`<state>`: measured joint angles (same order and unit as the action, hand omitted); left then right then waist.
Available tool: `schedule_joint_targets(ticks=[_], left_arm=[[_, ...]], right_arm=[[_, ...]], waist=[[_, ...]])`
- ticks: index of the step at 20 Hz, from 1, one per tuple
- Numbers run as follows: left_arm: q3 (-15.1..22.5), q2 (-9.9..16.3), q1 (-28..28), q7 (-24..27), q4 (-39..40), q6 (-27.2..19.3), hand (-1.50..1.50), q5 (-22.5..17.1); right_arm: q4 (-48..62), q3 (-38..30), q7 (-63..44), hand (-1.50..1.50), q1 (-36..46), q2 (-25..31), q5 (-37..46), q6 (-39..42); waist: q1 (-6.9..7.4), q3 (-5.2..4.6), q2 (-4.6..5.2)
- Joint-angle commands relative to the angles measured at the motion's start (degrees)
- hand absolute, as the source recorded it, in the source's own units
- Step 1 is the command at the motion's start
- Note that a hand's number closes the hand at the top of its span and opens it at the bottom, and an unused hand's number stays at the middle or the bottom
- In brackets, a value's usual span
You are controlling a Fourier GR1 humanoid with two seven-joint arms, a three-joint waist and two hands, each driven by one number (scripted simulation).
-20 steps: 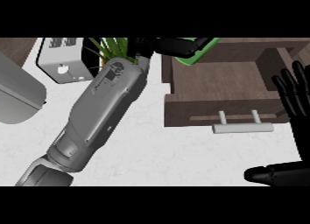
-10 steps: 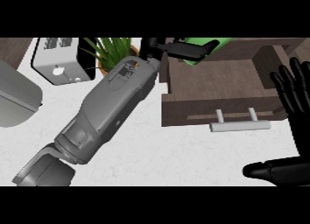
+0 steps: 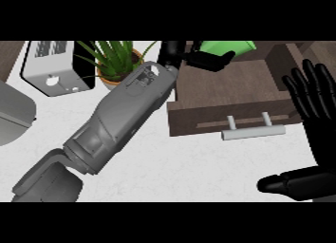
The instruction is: Pick up the cup, place it into the drawer and close the drawer
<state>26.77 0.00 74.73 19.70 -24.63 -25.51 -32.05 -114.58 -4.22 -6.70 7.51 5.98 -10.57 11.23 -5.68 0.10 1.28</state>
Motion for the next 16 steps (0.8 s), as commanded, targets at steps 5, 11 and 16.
schedule_joint_targets(ticks=[5,11,16], left_arm=[[9.2,0.0,-2.0,-0.8,1.9,-2.8,-1.50,-0.8],[7.2,0.0,1.0,0.6,1.1,-1.6,-1.50,-5.9],[4.6,0.0,0.9,5.3,-3.5,0.8,-1.50,-10.8]], right_arm=[[1.0,1.6,2.3,-1.50,-0.4,-0.7,1.3,0.9],[1.6,-1.5,0.4,-1.50,2.6,-0.4,-2.5,-0.1],[2.2,-0.9,1.1,-1.50,0.6,-0.6,-5.4,2.6]], waist=[[-0.65,0.01,0.22],[-0.44,-0.01,0.38],[0.86,-0.01,-0.09]])
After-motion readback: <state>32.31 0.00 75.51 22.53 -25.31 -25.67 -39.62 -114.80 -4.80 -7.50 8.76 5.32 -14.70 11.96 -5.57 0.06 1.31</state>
